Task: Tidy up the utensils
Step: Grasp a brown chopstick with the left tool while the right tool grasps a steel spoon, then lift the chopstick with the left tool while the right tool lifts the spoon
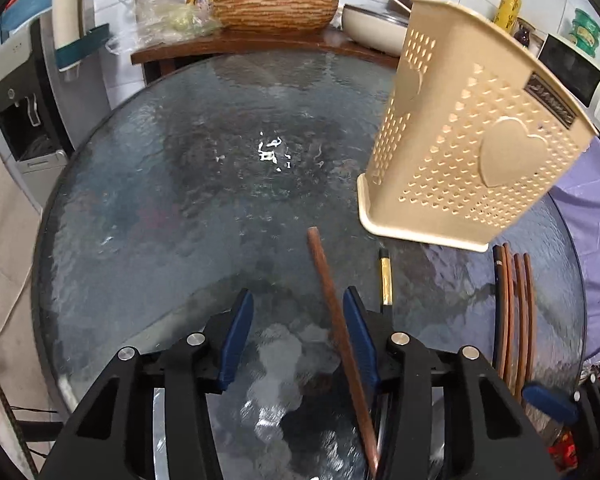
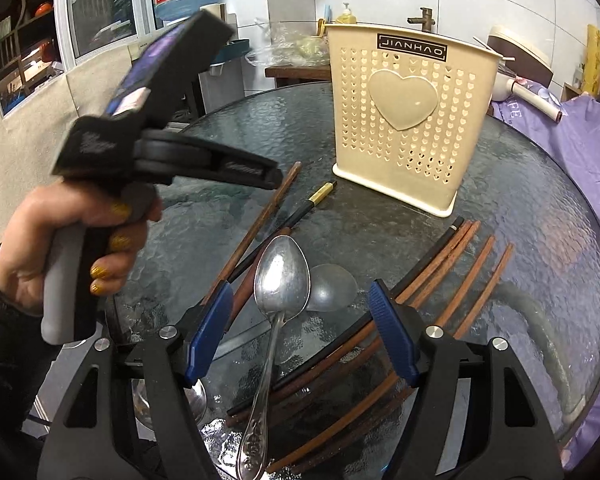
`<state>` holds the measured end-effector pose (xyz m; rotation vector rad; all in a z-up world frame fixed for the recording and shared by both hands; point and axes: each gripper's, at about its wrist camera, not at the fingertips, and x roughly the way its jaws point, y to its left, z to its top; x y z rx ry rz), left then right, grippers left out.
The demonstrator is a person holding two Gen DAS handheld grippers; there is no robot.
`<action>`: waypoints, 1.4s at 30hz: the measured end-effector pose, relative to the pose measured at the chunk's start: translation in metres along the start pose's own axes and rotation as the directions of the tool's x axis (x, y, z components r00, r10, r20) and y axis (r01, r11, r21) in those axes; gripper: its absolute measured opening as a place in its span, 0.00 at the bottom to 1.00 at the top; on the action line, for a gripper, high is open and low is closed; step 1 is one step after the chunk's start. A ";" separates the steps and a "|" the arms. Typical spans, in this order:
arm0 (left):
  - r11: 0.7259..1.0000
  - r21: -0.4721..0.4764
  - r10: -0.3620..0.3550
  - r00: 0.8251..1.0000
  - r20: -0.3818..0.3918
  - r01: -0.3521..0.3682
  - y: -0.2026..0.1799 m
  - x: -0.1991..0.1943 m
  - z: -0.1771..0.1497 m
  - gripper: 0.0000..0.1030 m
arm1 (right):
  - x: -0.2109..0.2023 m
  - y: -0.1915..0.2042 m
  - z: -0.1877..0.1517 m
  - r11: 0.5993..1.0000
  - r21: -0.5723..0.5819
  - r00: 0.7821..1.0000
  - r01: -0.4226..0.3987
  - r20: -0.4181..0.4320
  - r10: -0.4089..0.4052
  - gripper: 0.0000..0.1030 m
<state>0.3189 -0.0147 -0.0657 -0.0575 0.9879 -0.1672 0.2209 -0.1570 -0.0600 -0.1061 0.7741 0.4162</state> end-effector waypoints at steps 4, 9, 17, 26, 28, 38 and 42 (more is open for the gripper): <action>1.000 0.018 0.017 1.000 -0.023 -0.016 -0.004 0.011 0.006 0.41 | 0.008 0.004 0.001 1.000 -0.020 1.000 0.005 -0.020 -0.006 0.67; 0.997 0.053 0.056 0.998 -0.026 -0.055 -0.014 0.020 0.012 0.35 | 0.018 0.013 0.004 0.998 -0.066 0.999 0.009 -0.047 -0.012 0.62; 0.988 0.111 0.108 0.994 -0.035 -0.104 -0.022 0.029 0.021 0.18 | 0.031 0.023 0.007 0.990 -0.140 0.995 0.036 -0.087 -0.049 0.56; 0.987 0.114 0.117 0.993 -0.028 -0.113 -0.020 0.029 0.019 0.11 | 0.037 0.027 0.012 0.990 -0.143 0.993 0.013 -0.116 -0.030 0.55; 0.987 0.115 0.114 0.993 -0.026 -0.111 -0.020 0.029 0.019 0.11 | 0.038 0.027 0.012 0.991 -0.133 0.993 0.010 -0.118 -0.026 0.54; 0.986 0.118 0.119 0.993 -0.020 -0.116 -0.021 0.029 0.016 0.11 | 0.042 0.027 0.019 0.992 -0.125 0.993 0.024 -0.115 -0.038 0.34; 0.986 0.118 0.116 0.993 -0.020 -0.113 -0.022 0.029 0.016 0.11 | 0.043 0.030 0.019 0.991 -0.133 0.992 0.010 -0.122 -0.026 0.31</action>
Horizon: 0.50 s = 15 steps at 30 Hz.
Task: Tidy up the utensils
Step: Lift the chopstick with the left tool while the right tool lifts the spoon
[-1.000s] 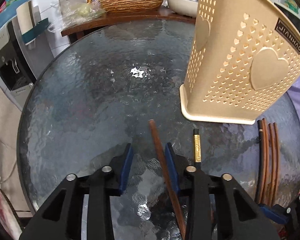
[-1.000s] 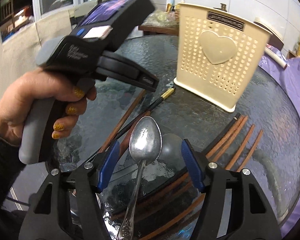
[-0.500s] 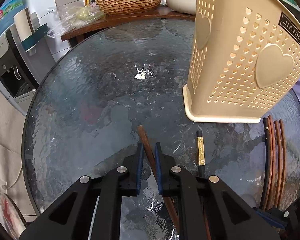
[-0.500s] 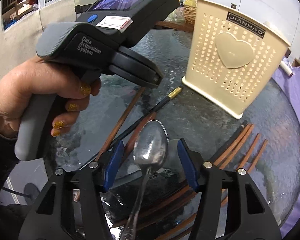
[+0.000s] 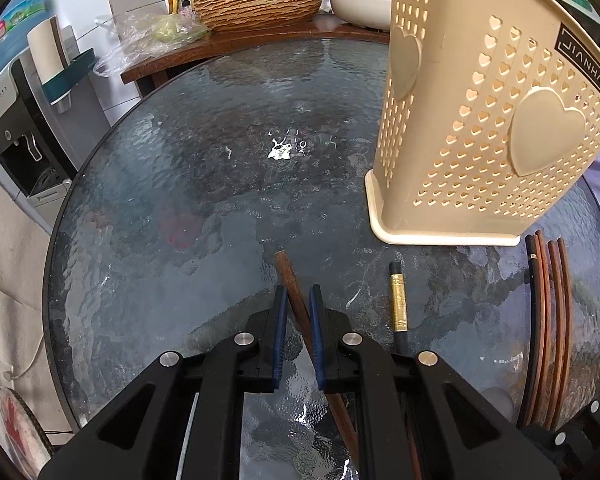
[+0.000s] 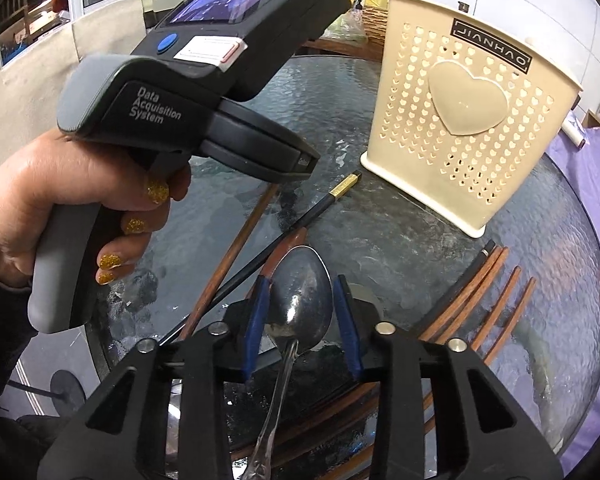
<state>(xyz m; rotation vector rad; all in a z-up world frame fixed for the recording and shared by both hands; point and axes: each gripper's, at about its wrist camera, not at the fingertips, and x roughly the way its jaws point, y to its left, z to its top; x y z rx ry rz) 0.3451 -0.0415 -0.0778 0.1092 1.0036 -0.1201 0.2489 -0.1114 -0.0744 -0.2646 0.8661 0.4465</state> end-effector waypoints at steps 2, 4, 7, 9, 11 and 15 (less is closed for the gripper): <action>1.000 0.003 0.001 1.000 0.002 -0.001 0.000 0.000 0.000 0.11 | 0.002 0.000 0.000 1.000 -0.009 1.000 -0.008 -0.004 0.008 0.30; 1.000 0.004 0.000 1.000 0.004 0.000 0.000 -0.001 -0.001 0.11 | 0.004 -0.002 0.001 1.000 -0.006 1.000 -0.005 -0.007 0.005 0.22; 1.000 0.003 0.000 1.000 0.007 0.000 0.000 -0.001 -0.001 0.11 | 0.004 -0.003 0.000 1.000 0.000 1.000 -0.013 -0.008 0.013 0.18; 1.000 0.005 -0.001 1.000 0.008 0.001 0.000 -0.001 -0.001 0.11 | 0.005 -0.003 -0.001 1.000 0.000 1.000 -0.018 -0.007 0.018 0.14; 1.000 0.005 -0.001 1.000 0.008 0.001 -0.001 -0.001 -0.002 0.11 | 0.005 -0.007 -0.002 1.000 0.016 1.000 -0.025 -0.002 0.025 0.10; 1.000 0.008 0.000 1.000 0.011 0.000 0.000 -0.002 -0.002 0.11 | 0.004 -0.023 -0.004 0.993 0.082 0.997 -0.080 0.005 0.079 0.04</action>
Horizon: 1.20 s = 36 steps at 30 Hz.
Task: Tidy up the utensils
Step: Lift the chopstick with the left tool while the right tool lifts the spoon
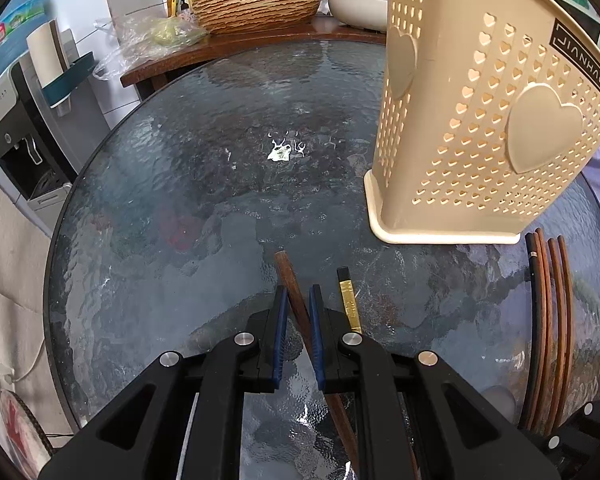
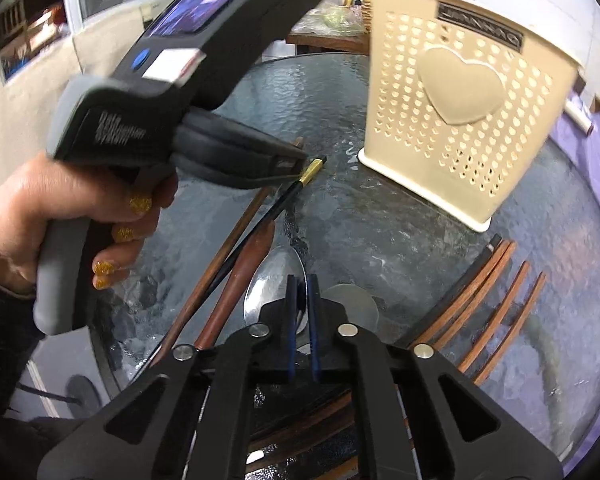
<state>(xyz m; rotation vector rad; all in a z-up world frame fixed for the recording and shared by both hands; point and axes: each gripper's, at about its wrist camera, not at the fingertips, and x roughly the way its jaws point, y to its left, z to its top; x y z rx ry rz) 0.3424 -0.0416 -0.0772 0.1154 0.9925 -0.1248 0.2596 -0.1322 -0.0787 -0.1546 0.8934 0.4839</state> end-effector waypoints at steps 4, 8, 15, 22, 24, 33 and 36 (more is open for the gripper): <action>1.000 0.001 0.001 1.000 0.000 -0.001 0.000 0.000 0.000 0.11 | -0.003 -0.007 0.002 1.000 0.018 1.000 -0.008 0.019 0.007 0.04; 1.000 0.003 0.000 1.000 -0.001 0.000 -0.001 0.000 0.000 0.11 | -0.007 -0.009 0.004 0.999 0.034 0.999 0.000 0.036 -0.002 0.16; 1.000 0.002 0.002 1.000 0.006 -0.002 0.007 0.000 0.000 0.11 | -0.019 0.018 0.000 0.993 -0.092 0.996 0.071 0.062 -0.066 0.61; 1.000 -0.005 0.002 1.000 0.006 -0.002 0.013 -0.001 0.001 0.11 | -0.005 0.036 -0.005 0.955 -0.272 0.991 0.121 -0.021 -0.131 0.52; 1.000 -0.004 0.003 1.000 0.008 -0.003 0.013 -0.001 0.000 0.11 | 0.001 0.036 -0.005 0.949 -0.296 0.990 0.108 -0.050 -0.129 0.52; 1.000 -0.006 -0.006 1.000 0.008 0.006 0.016 -0.002 -0.001 0.11 | 0.018 0.046 0.005 0.929 -0.366 0.991 0.053 -0.094 -0.093 0.53; 1.000 -0.005 -0.006 1.000 0.009 0.006 0.016 -0.002 -0.002 0.10 | 0.024 0.049 0.011 0.932 -0.363 0.992 0.015 -0.114 -0.061 0.55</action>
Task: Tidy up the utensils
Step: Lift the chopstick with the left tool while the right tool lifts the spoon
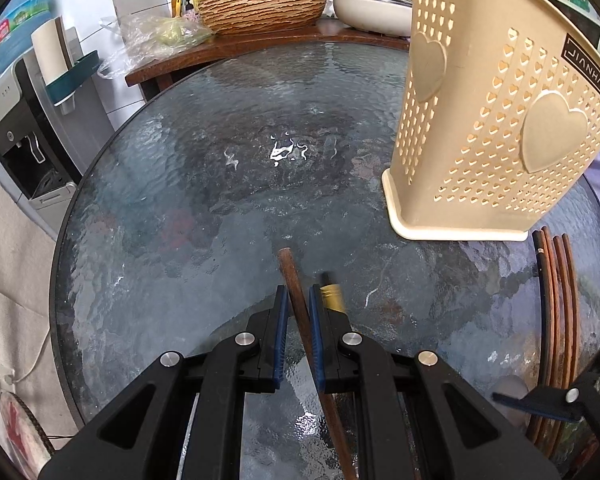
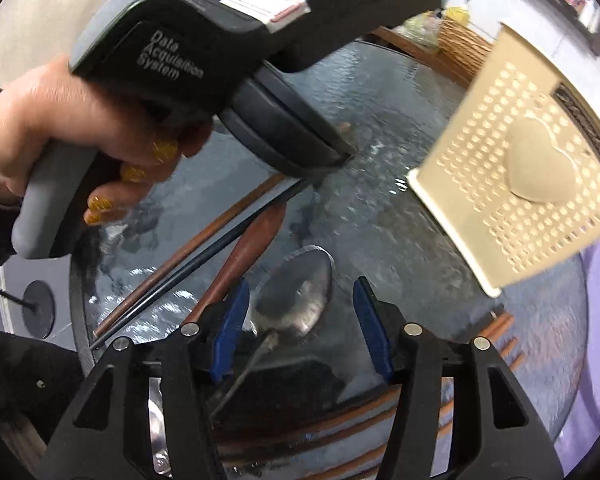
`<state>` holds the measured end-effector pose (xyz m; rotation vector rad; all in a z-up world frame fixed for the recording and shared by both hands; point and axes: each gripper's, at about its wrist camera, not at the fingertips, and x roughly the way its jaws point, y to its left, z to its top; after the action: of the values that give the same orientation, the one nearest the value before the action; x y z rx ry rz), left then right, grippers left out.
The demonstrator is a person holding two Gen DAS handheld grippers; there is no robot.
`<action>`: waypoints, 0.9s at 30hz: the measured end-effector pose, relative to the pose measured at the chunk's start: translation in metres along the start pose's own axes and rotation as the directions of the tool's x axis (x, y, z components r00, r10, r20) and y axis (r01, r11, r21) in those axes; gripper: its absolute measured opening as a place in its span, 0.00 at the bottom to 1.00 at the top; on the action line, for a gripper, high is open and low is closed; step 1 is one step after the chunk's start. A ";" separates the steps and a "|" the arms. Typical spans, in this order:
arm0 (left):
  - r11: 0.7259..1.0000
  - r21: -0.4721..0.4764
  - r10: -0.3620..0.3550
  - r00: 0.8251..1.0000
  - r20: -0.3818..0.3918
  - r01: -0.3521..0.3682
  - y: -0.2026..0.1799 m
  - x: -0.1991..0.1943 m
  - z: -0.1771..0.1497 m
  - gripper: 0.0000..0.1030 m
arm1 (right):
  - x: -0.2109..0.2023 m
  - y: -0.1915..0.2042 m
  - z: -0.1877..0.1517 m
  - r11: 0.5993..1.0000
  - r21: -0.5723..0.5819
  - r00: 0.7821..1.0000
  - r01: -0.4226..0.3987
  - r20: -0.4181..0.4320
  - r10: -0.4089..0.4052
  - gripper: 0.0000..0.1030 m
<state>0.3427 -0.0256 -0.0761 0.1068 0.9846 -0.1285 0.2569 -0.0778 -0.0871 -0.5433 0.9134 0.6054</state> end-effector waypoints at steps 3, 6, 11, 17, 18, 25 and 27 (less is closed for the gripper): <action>1.000 -0.003 -0.003 1.000 -0.001 0.003 0.001 0.000 0.000 0.10 | 0.001 0.005 0.003 1.000 -0.007 1.000 0.000 0.005 0.000 0.56; 1.000 -0.002 -0.003 1.000 0.000 0.003 0.001 0.000 0.000 0.10 | 0.005 0.008 0.010 0.999 0.050 1.000 -0.006 -0.013 0.006 0.56; 1.000 -0.003 -0.005 1.000 0.000 0.005 0.002 0.000 0.000 0.10 | 0.002 0.010 0.000 0.994 0.105 1.000 0.006 0.006 -0.007 0.56; 1.000 0.002 -0.002 1.000 -0.001 0.002 0.001 0.000 -0.001 0.10 | 0.006 0.008 -0.005 0.986 0.163 0.999 -0.031 0.019 0.028 0.48; 1.000 0.000 -0.003 1.000 -0.002 0.003 0.001 0.000 -0.001 0.10 | 0.006 0.005 -0.008 0.986 0.167 0.999 -0.031 0.021 0.028 0.44; 1.000 -0.007 0.008 1.000 -0.008 -0.008 0.001 0.001 0.001 0.07 | 0.002 0.006 -0.006 0.983 0.180 0.999 -0.028 0.041 0.021 0.38; 1.000 -0.014 0.010 1.000 -0.008 -0.010 0.000 0.001 0.001 0.07 | 0.001 0.004 -0.007 0.983 0.183 0.998 -0.033 0.052 0.023 0.38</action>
<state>0.3442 -0.0254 -0.0768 0.0994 0.9923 -0.1125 0.2508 -0.0786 -0.0922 -0.3488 0.9204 0.5511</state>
